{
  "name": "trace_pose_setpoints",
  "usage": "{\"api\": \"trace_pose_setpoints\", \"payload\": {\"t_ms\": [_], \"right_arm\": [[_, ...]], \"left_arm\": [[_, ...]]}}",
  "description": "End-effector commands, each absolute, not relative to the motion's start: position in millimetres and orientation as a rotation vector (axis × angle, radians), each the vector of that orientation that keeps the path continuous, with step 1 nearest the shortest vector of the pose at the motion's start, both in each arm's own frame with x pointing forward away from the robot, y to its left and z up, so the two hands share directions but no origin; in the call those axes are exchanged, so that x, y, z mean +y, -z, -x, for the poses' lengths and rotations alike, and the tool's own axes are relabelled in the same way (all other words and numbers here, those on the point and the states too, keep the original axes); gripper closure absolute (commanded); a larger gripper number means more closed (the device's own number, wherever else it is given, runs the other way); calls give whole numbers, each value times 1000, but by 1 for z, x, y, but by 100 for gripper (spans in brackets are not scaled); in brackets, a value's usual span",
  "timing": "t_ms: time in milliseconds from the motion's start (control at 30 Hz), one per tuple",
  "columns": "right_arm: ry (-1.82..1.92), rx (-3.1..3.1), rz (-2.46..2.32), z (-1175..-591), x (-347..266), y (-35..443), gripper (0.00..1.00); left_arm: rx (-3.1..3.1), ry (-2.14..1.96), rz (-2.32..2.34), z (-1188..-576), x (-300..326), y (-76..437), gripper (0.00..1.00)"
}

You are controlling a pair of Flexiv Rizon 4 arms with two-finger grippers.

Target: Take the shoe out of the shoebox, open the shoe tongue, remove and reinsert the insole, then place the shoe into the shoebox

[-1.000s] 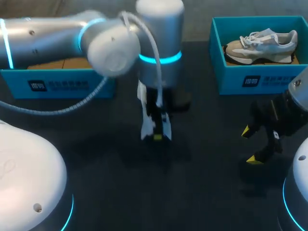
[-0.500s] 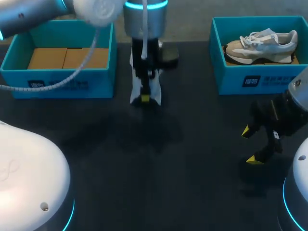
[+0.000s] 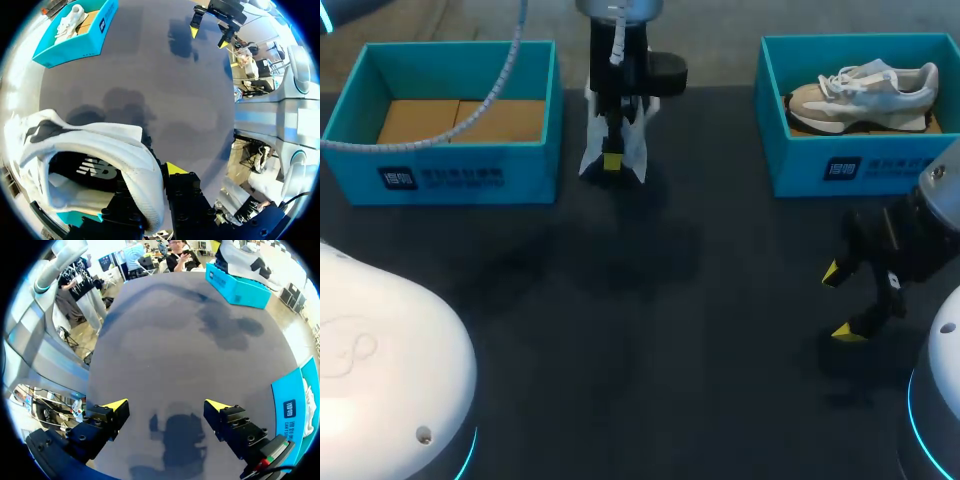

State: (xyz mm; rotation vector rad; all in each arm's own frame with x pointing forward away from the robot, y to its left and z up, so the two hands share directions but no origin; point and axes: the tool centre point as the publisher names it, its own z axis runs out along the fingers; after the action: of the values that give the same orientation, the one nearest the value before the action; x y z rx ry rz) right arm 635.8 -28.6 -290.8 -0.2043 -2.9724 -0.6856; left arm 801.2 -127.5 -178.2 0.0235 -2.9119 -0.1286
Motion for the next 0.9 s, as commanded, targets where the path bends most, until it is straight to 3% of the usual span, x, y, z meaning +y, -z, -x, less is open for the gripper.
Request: {"api": "trace_pose_setpoints", "payload": {"t_ms": [33,233,900], "right_arm": [[681,-2976,207,-634,-28,291,0],[681,-2976,207,-634,-28,291,0],[681,-2976,207,-634,-28,291,0]], "left_arm": [[-2912,133,-25,-802,-128,177,100],[-2912,133,-25,-802,-128,177,100],[-2995,229,-255,-892,-9,134,100]]}}
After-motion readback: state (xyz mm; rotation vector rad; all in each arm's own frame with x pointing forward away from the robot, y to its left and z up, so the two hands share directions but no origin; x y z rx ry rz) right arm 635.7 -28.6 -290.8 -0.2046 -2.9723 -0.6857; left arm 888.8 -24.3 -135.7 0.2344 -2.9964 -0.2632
